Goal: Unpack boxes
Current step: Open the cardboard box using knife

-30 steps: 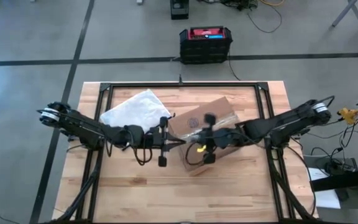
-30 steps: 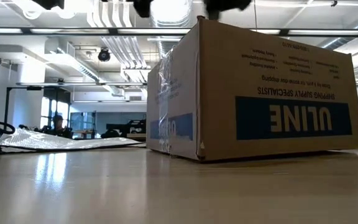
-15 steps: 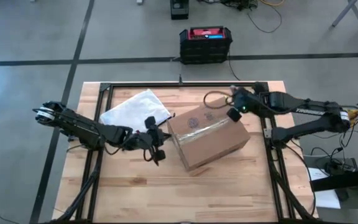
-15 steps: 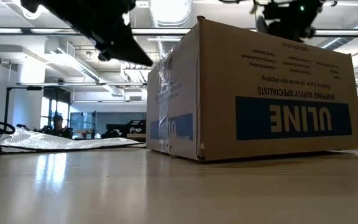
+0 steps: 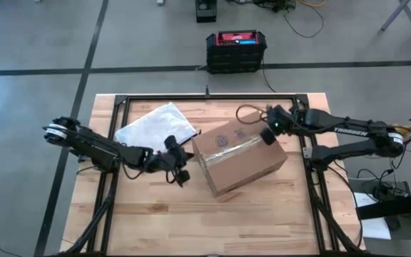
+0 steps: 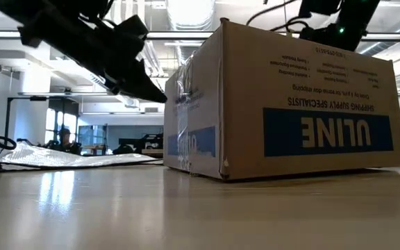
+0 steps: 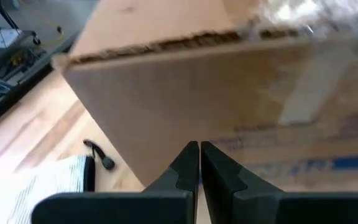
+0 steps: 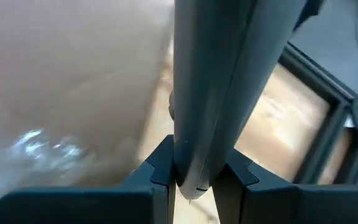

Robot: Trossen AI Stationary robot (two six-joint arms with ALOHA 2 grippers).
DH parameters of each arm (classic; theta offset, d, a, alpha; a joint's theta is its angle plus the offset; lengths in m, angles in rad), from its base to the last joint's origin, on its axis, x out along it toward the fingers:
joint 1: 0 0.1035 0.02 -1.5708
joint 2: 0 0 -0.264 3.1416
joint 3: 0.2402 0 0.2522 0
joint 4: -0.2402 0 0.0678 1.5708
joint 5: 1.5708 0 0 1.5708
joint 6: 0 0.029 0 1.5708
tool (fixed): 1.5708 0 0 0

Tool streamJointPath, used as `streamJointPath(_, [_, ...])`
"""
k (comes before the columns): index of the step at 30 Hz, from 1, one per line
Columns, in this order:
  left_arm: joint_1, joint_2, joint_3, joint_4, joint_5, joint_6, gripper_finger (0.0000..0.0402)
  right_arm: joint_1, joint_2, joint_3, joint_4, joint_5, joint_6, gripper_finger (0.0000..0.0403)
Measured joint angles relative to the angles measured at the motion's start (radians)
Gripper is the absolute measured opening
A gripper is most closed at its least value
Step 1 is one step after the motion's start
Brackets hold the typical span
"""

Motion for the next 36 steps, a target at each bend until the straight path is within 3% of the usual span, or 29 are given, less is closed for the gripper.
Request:
streamJointPath(6, [0.044, -0.007, -0.027, 0.058, -0.006, 0.063, 0.0000, 0.177, 0.000, 0.000, -0.015, 0.037, 0.141, 0.0050])
streamJointPath(15, [0.056, -0.121, 0.003, -0.125, 0.007, 0.085, 0.0000, 0.324, -0.013, 0.066, -0.146, 0.037, 0.268, 0.0050])
streamJointPath(19, [0.042, -0.228, 0.041, -0.217, 0.013, 0.118, 0.0000, 0.334, -0.021, 0.126, -0.155, 0.061, 0.129, 0.0050])
streamJointPath(26, [0.036, -0.392, 0.063, -0.194, 0.192, 0.204, 0.0001, 0.331, -0.004, 0.158, 0.038, 0.021, -0.227, 0.0050])
streamJointPath(36, [0.036, -0.363, 0.055, -0.158, 0.192, 0.150, 0.0070, 0.330, 0.137, 0.166, 0.435, -0.126, -0.559, 0.0050])
